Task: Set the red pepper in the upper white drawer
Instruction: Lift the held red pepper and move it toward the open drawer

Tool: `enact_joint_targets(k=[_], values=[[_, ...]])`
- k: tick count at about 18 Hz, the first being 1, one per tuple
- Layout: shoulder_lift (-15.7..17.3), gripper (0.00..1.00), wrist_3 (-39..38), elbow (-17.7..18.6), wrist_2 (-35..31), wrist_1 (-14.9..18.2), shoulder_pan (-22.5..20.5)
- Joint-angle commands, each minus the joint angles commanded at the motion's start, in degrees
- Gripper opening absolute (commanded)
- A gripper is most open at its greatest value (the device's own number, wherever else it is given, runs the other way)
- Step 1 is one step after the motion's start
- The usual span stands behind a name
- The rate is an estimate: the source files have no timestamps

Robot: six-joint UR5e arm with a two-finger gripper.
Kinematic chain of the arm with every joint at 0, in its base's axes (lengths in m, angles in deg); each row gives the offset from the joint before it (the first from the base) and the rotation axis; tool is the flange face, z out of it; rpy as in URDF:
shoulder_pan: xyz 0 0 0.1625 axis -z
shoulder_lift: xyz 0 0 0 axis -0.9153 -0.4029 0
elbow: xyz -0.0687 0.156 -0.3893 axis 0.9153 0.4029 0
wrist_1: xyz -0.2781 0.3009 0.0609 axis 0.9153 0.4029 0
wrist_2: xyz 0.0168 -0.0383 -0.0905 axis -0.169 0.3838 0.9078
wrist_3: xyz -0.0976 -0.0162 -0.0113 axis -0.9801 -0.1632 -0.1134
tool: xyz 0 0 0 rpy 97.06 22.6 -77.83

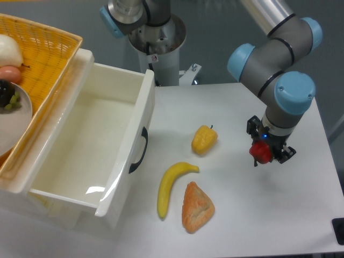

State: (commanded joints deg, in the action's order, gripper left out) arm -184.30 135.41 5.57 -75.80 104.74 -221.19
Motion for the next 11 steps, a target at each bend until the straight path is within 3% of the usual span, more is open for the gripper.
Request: enact_joint_targets(k=[7,11], values=[[0.52,0.07,-5.95,-0.18,5.87,-0.17,0.26],[3.94,0.07,-10.89,0.00,9.75,0.52,2.10]])
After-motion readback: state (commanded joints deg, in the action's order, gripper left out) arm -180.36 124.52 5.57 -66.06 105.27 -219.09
